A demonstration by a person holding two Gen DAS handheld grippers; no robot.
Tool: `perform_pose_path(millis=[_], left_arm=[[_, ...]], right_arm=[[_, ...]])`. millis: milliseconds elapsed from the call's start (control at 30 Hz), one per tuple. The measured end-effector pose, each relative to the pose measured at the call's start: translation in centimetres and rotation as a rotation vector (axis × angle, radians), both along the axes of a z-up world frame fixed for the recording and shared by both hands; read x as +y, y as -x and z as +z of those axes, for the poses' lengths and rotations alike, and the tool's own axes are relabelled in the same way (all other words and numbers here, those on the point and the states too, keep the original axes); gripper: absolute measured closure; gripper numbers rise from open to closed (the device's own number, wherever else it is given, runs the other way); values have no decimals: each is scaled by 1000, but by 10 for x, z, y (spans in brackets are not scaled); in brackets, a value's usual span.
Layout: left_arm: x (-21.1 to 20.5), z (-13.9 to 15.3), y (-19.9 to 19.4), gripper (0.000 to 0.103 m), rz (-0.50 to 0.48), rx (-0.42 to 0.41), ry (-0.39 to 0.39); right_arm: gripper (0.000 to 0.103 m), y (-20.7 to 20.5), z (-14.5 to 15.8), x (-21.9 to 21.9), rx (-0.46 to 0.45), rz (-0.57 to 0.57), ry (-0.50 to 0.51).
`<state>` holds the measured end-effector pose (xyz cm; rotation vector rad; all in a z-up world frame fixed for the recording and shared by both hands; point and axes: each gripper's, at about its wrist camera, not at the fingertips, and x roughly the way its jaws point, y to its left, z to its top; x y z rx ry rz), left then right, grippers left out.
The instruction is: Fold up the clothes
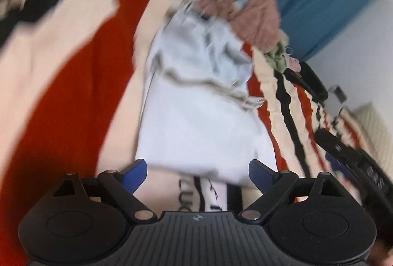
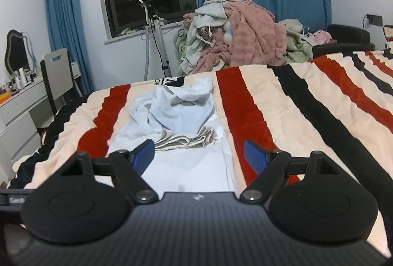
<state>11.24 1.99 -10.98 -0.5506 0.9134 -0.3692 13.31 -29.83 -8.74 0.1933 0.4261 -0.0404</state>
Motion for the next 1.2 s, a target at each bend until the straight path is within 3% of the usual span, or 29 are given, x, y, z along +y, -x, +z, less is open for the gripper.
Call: perform_pose_path(millis=[100,267,500,567,767,800,867,933,1000,1067,1167,1200], left_arm=[[11,-25,-14,12,51,76,115],[12,-33,-32,15,124,54,140],[19,-30,-28,61,194,-13,130],[23,-29,-26,67,207,-26,145],[21,-37,-37,60,191,-11,177],[20,-38,-39,60,184,-12,179],[20,-38,-41,62,185,-22,183],[21,-39,-41,72,192,-24,187],[22,-39,-39,89,200,-29,193],[25,-39,-38,94,206,-34,227],[31,-39,-35,96,224,-30,277],[33,-40,-33,96,232,-25,300]], right_arm=[[22,-3,-4,-3,30,-3,-26],[22,-6,-9,0,55,-6,-15],[22,-6,-11,2,60,-8,-8],[22,-6,-12,1,63,-5,-12],[22,-8,-15,-2,90,6,-56],[22,-9,-17,-5,104,12,-90],[21,-13,-26,-16,149,41,-254],[21,-17,-35,-27,195,71,-418],[20,-25,-56,-34,268,124,-620],[20,-33,-82,-38,344,162,-833],[23,-36,-115,-42,406,104,-1058],[24,-35,-121,-46,399,57,-1086]])
